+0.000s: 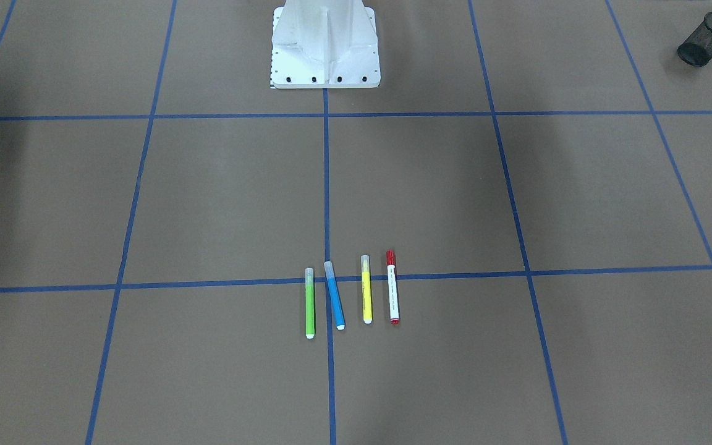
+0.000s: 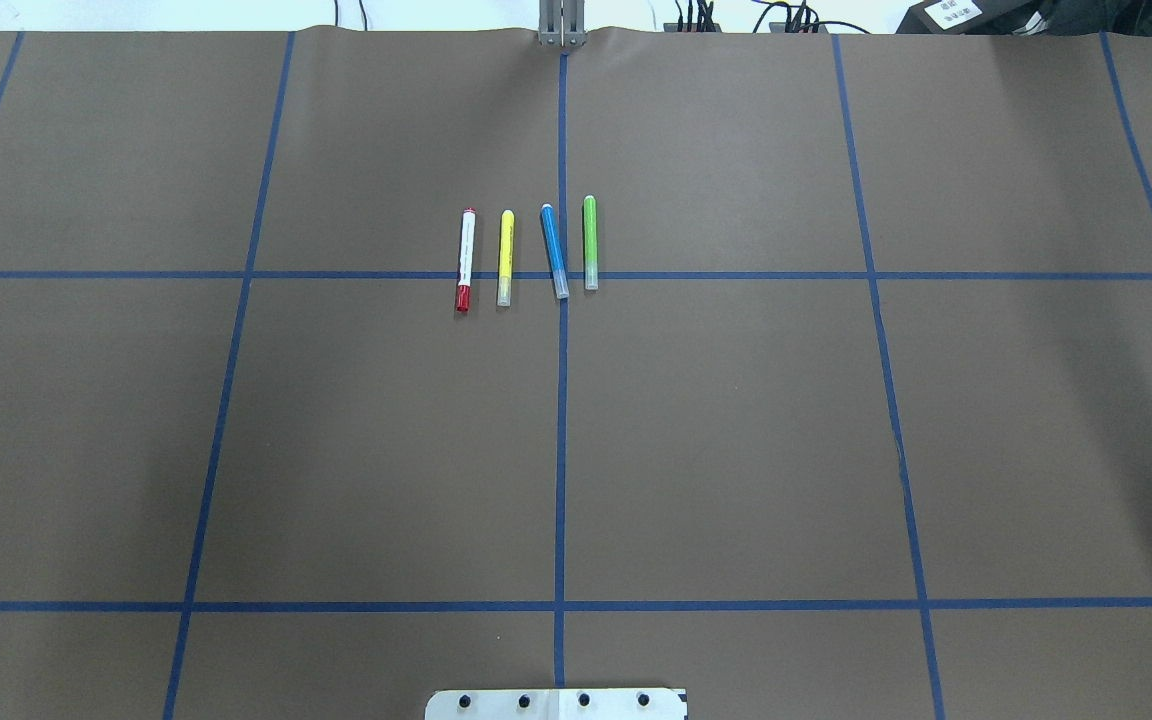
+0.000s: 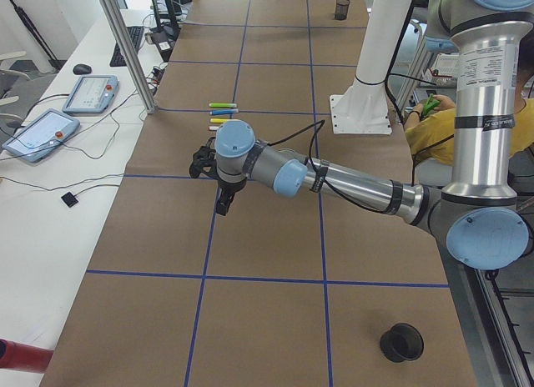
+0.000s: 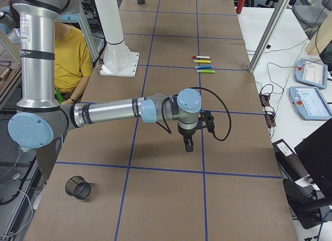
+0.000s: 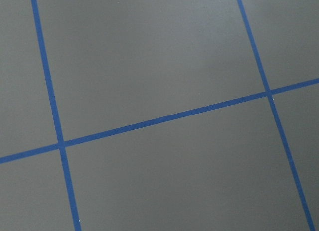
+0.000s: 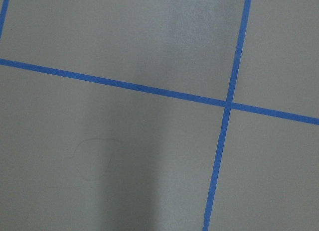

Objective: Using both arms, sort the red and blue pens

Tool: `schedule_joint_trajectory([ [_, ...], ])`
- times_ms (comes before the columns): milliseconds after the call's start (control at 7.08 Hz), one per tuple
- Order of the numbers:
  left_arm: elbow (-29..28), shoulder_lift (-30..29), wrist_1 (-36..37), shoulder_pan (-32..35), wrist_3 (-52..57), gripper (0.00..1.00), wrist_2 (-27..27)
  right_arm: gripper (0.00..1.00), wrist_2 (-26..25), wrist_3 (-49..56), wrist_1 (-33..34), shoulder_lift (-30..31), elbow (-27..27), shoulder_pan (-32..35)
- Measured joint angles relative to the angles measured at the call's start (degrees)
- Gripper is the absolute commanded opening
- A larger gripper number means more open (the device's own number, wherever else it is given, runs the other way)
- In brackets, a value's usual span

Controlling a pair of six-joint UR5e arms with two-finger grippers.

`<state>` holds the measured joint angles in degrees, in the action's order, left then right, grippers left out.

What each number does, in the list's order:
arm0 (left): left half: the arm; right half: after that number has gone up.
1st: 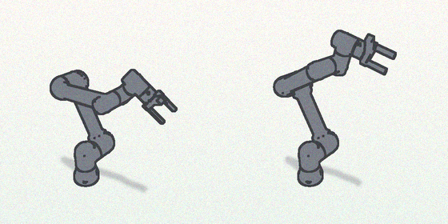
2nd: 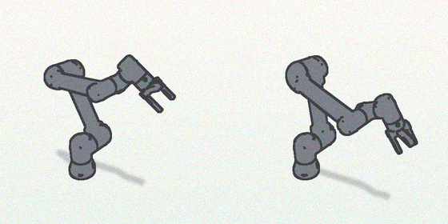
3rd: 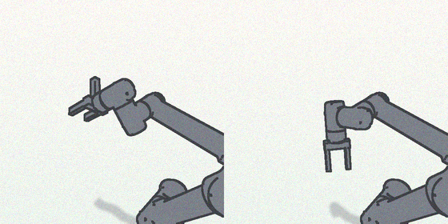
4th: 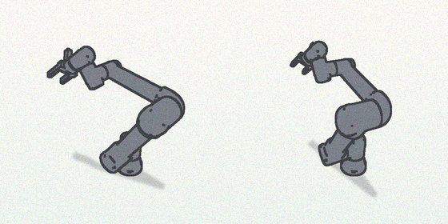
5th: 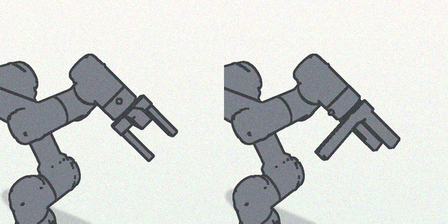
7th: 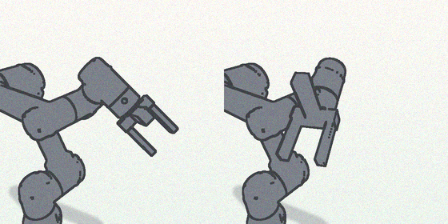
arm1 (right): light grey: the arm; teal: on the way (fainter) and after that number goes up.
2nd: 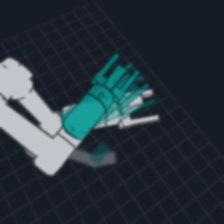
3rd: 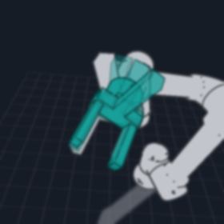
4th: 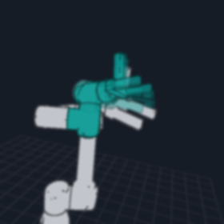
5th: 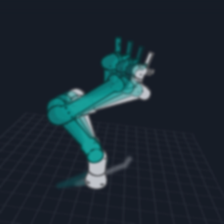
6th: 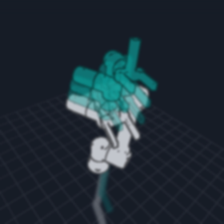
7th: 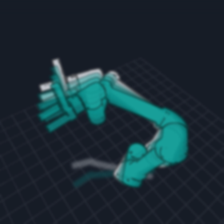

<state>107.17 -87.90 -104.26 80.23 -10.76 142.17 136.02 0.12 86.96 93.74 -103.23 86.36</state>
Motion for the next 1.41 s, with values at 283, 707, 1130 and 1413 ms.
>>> schedule_joint_trajectory([
  [283, 0.2, -3.8, -2.5, -7.4, -10.1, 1.0, -0.7, 1.0, 0.2, -4.0, -2.0, -0.6, 0.0, -0.7],
  [707, -0.8, -12.7, -2.0, -20.5, -26.9, 1.0, -8.6, 1.0, -2.4, -18.0, -2.1, -5.9, -0.1, -9.0],
  [1130, -8.8, -27.1, 2.8, -32.8, -41.3, 1.0, -14.8, 1.0, -8.2, -31.5, -2.1, -11.2, 0.5, -19.1],
  [1413, -18.5, -36.3, 4.5, -36.2, -43.5, 1.0, -17.0, 1.0, -9.3, -33.4, -2.1, -11.9, 0.5, -20.9],
])
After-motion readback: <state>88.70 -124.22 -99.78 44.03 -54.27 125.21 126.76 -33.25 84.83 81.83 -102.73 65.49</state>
